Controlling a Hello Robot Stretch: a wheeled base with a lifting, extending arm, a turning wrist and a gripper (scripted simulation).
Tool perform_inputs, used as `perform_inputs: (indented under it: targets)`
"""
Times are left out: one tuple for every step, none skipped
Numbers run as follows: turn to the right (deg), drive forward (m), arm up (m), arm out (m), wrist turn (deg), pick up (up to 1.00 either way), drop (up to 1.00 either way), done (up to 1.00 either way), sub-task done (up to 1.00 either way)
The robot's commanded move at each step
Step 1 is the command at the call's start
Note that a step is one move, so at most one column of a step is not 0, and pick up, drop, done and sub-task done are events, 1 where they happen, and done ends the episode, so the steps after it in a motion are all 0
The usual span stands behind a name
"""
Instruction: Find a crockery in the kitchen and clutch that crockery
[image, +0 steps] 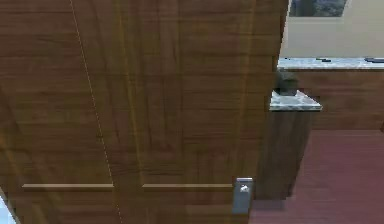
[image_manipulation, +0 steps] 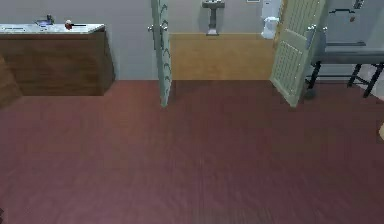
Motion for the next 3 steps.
perform_inputs:
  targets:
    - [45.0,0.0,0.0,0.0,0.0,0.0,0.0,0.0,0.0]
    - [45.0,0.0,0.0,0.0,0.0,0.0,0.0,0.0,0.0]
    - [15.0,0.0,0.0,0.0,0.0,0.0,0.0,0.0,0.0]
